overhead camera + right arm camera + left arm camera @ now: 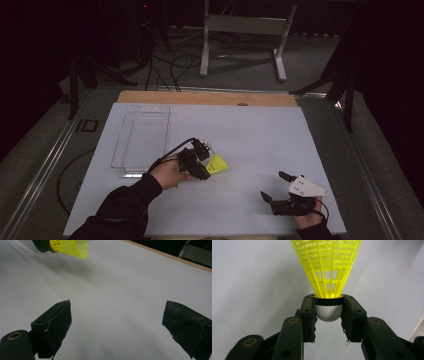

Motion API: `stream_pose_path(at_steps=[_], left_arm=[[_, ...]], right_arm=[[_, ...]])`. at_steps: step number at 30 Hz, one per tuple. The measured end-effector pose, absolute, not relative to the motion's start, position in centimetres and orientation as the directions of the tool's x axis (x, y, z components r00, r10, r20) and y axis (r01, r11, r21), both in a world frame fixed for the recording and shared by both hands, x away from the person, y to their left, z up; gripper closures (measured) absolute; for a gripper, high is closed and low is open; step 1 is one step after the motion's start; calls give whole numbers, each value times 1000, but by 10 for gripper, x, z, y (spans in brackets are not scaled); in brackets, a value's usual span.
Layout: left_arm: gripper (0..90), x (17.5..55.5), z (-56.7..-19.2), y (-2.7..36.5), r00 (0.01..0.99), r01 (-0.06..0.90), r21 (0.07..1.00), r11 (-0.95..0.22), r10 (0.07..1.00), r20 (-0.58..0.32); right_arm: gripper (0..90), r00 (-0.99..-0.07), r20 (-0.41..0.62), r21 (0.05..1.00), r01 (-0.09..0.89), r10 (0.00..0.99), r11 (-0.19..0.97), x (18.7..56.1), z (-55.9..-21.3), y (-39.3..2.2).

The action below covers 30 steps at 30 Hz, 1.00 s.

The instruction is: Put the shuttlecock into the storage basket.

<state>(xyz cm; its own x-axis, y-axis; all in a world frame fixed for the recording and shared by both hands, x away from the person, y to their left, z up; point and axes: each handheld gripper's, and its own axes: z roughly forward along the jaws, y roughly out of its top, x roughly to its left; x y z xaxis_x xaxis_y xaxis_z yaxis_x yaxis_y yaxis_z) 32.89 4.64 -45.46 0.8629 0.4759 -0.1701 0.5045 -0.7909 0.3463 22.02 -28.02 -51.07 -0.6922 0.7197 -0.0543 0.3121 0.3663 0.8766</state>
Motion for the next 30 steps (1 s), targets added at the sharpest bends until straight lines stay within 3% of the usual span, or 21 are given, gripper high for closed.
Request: stream_pose_path(at_steps=[30], left_arm=[[657, 336, -427, 77, 858, 513, 350, -784, 485, -169]], right_arm=[[91, -706, -56, 896, 277, 706, 348, 220, -511, -280]])
